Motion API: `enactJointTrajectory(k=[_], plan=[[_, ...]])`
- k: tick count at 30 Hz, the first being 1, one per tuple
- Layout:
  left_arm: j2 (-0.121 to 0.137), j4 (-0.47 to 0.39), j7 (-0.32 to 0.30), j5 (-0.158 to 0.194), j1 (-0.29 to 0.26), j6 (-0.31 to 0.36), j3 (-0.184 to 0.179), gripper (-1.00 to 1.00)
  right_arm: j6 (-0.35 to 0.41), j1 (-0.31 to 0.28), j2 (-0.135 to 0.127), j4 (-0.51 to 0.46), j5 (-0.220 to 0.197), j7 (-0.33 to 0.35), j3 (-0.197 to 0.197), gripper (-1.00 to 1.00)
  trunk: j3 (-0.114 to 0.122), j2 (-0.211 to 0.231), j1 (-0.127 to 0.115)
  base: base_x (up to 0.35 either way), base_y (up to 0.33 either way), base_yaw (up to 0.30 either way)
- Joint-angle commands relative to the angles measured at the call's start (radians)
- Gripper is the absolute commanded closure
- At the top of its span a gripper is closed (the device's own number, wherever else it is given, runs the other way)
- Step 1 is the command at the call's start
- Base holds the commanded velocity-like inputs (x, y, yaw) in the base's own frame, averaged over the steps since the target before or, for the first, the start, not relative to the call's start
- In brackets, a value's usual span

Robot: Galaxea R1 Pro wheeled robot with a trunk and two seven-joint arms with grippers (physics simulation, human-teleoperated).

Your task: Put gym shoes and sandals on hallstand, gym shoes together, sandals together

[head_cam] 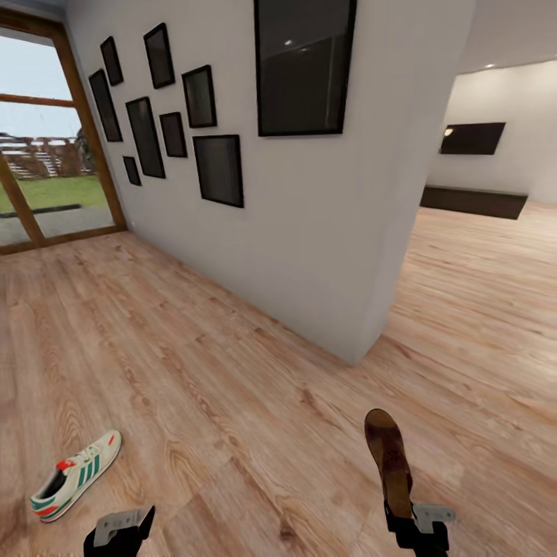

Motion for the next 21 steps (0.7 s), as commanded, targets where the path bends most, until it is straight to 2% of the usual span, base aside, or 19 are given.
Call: enactJointTrajectory(k=[1, 10, 15, 21], plan=[[-0.001, 0.002, -0.01, 0.004, -0.001, -0.001, 0.006, -1.0, -0.003, -0.001, 0.0, 0.0, -0.007, 0.001, 0.0, 1.0, -0.001, 0.0, 0.0, 0.064, 0.307, 0.279], [-0.001, 0.001, -0.01, 0.004, -0.001, -0.001, 0.006, -1.0, -0.003, -0.001, 0.0, 0.0, -0.007, 0.001, 0.0, 1.0, -0.001, 0.0, 0.0, 0.023, 0.307, 0.279], [-0.001, 0.001, -0.01, 0.004, -0.001, -0.001, 0.006, -1.0, -0.003, -0.001, -0.001, 0.0, -0.007, 0.001, 0.0, 1.0, -0.001, 0.0, 0.0, 0.123, 0.307, 0.27], [-0.001, 0.001, -0.01, 0.004, -0.001, -0.002, 0.006, -1.0, -0.003, -0.001, 0.0, 0.0, -0.007, 0.001, 0.0, 1.0, -0.001, 0.0, 0.0, 0.164, 0.307, 0.072]])
